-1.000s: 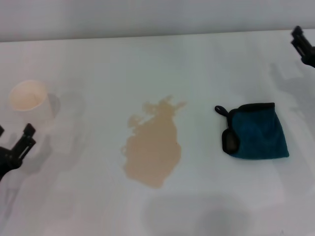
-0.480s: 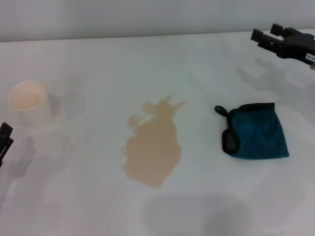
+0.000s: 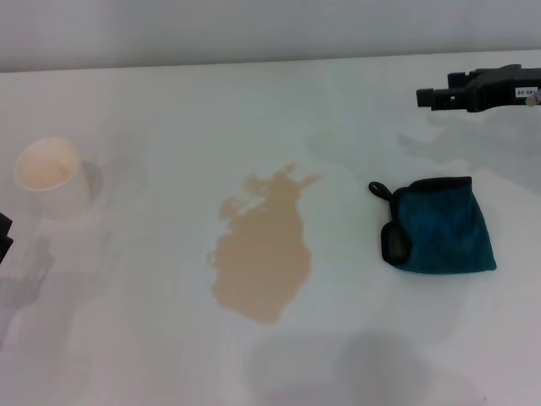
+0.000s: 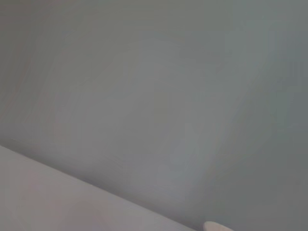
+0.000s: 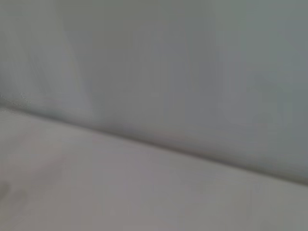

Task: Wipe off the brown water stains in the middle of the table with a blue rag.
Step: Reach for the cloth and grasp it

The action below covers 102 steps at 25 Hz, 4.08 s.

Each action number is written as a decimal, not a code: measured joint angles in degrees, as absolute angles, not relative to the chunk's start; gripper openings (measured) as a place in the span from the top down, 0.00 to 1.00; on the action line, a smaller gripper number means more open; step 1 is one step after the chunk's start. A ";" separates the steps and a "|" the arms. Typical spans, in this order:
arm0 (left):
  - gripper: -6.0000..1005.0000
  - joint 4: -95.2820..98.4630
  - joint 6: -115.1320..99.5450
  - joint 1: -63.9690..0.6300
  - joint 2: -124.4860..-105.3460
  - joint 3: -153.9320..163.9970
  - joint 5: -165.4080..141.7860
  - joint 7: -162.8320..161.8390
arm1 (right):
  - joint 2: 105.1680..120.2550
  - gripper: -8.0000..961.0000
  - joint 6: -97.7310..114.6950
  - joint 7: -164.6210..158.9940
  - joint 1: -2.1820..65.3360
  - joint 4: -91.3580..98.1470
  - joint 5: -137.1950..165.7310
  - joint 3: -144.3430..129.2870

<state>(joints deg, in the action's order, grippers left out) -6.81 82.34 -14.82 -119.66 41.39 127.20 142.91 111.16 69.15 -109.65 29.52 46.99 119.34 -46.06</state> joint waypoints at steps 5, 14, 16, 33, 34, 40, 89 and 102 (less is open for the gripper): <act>0.12 -6.87 81.98 -14.83 -119.71 41.40 127.57 142.88 | 109.82 0.17 74.27 -115.46 33.30 47.98 125.41 -46.09; 0.12 -6.87 83.75 -14.54 -119.76 40.76 128.49 142.84 | 107.04 0.17 79.96 -118.75 39.02 48.16 135.24 -46.20; 0.12 -6.90 83.74 -14.49 -119.79 40.73 128.50 142.82 | 106.63 0.17 81.61 -120.55 40.43 48.00 137.88 -46.49; 0.12 -7.82 81.91 -14.94 -119.65 40.69 128.08 139.77 | 113.96 0.17 89.66 -126.36 41.39 53.33 163.18 -51.68; 0.12 -7.83 81.91 -14.96 -119.65 40.69 128.09 139.63 | 114.46 0.18 89.70 -126.41 41.33 53.68 163.50 -52.25; 0.12 -7.82 81.89 -15.06 -119.62 40.70 128.26 139.29 | 115.60 0.19 90.66 -129.87 41.19 54.29 163.15 -60.53; 0.12 -7.80 81.74 -16.18 -119.55 40.69 128.32 137.05 | 116.12 0.47 84.42 -131.40 38.58 54.76 157.94 -69.32; 0.12 -7.48 81.73 -15.92 -119.47 40.69 128.32 137.02 | 116.19 0.50 84.43 -131.71 38.58 54.81 157.23 -69.35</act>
<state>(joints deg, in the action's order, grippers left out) -7.48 81.73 -15.92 -119.47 40.69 128.32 137.02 116.19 84.43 -131.71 38.58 54.81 157.23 -69.35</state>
